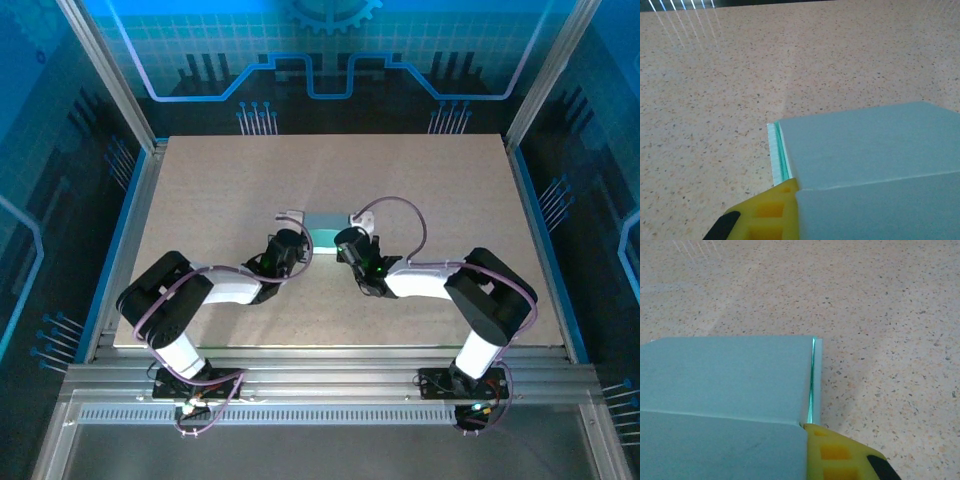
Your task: Fold the paper box
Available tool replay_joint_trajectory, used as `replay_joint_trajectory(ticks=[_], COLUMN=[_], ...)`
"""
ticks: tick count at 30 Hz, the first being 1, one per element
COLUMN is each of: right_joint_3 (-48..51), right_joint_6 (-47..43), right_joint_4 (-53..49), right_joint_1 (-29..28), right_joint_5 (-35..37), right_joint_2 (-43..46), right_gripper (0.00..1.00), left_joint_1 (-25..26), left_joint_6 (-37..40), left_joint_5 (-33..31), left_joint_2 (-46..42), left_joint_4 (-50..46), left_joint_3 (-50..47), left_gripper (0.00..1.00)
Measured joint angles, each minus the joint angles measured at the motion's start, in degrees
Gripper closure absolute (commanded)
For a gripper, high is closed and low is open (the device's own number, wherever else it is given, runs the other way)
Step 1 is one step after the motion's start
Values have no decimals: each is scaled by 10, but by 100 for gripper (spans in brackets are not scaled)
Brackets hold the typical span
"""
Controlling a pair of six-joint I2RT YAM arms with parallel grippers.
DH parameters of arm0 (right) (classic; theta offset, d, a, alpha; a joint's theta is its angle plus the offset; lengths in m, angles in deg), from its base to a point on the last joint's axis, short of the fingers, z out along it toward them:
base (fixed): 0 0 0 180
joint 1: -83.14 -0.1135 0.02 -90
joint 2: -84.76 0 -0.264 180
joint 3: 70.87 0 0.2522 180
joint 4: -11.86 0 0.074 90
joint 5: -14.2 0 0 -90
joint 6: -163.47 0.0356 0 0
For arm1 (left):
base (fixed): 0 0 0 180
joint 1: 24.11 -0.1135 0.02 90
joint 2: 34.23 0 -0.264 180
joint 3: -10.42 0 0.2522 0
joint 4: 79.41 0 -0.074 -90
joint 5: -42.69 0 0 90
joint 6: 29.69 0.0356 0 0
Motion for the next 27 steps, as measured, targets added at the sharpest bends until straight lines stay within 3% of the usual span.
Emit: replay_joint_trajectory(ticks=[10,17,20,27], right_joint_3=[32,33,33,57], right_joint_6=[-39,-61,-73,-113], right_joint_4=[84,89,87,83], right_joint_1=[-16,-16,-16,-19], right_joint_5=[28,19,10,-42], right_joint_2=[-28,-43,-42,-4], right_gripper=[96,85,77,39], left_joint_1=[13,16,19,30], left_joint_6=[18,17,18,25], left_joint_5=[-39,-42,-43,-38], left_joint_2=[49,85,87,87], left_joint_4=[126,194,209,214], left_joint_3=[-36,-56,-59,-59], left_gripper=[100,100,100,100])
